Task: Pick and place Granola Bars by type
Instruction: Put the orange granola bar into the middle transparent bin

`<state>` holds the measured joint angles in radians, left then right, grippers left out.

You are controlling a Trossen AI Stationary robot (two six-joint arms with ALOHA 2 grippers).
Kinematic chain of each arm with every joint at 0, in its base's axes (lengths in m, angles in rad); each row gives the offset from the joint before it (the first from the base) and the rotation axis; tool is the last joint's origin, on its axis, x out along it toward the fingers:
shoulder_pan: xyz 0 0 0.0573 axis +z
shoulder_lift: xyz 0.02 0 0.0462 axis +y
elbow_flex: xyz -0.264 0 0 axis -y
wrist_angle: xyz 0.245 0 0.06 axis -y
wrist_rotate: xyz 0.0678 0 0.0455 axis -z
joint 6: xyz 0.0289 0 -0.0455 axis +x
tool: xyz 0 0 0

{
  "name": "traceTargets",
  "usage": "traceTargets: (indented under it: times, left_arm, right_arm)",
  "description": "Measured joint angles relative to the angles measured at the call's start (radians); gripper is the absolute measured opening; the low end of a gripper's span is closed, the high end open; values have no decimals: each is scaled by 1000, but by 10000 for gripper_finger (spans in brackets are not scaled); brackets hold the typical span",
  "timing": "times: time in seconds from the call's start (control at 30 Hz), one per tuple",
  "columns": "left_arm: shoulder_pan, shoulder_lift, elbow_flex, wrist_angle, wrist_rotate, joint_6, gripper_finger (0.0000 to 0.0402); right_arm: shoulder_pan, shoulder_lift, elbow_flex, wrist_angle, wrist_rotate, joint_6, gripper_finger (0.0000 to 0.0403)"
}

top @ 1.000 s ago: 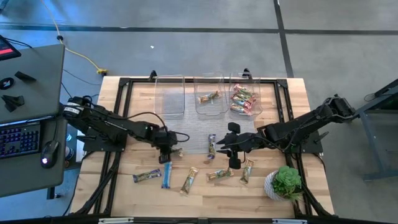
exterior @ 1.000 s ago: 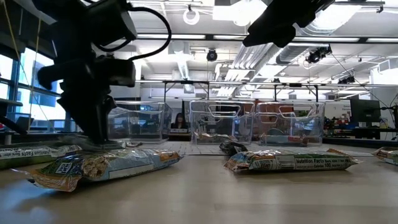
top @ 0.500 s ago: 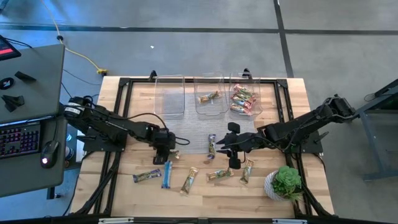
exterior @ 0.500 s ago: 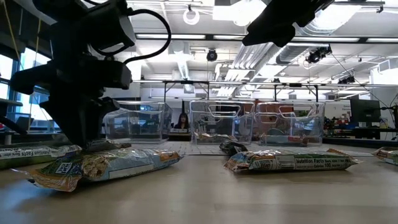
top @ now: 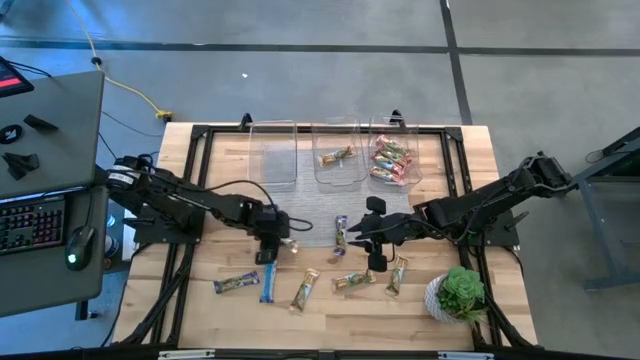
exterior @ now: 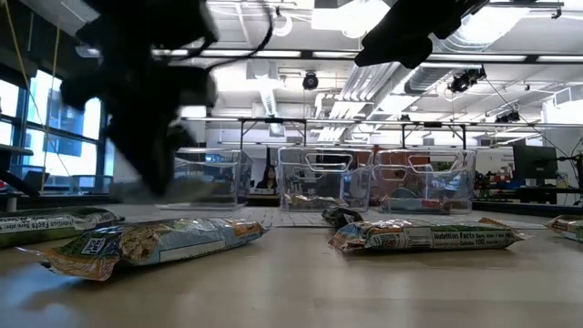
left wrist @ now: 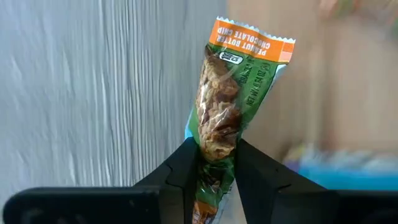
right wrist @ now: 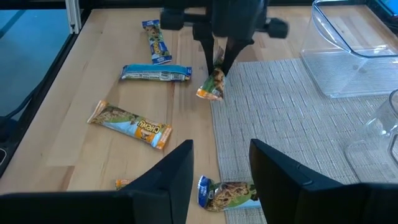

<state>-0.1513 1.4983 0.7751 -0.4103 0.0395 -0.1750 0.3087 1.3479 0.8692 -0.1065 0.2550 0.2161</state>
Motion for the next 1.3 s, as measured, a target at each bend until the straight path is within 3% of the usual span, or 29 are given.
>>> traceTargets:
  times: [0.2, 0.27, 0.43, 0.5, 0.57, 0.73, 0.8, 1.0, 1.17, 1.3]
  left_arm:
    - [0, 0, 198, -87, -118, 74, 83]
    - [0, 0, 287, -136, -226, 139, 83]
    - [14, 9, 483, -104, -619, 348, 83]
    - [43, 9, 540, -63, -688, 413, 83]
    - [95, 9, 578, 5, -642, 462, 83]
    - [288, 28, 590, 161, -307, 457, 83]
    - [364, 60, 591, 195, -220, 417, 83]
    - [533, 215, 588, 304, -124, 362, 83]
    - [593, 340, 588, 469, -82, 349, 83]
    - [626, 415, 590, 502, -42, 318, 83]
  right_arm:
    - [0, 0, 0, 1, 0, 0, 140]
    - [0, 0, 0, 4, 0, 0, 140]
    - [0, 0, 0, 4, 0, -15, 140]
    - [0, 0, 0, 2, -2, -14, 140]
    - [0, 0, 0, -1, -22, -14, 140]
    - [0, 0, 0, -2, -29, -14, 140]
    - [0, 0, 0, -5, -29, -14, 140]
    - [0, 0, 0, -27, -20, -13, 140]
    - [0, 0, 0, -37, -18, -14, 140]
    - [0, 0, 0, -47, -18, -15, 140]
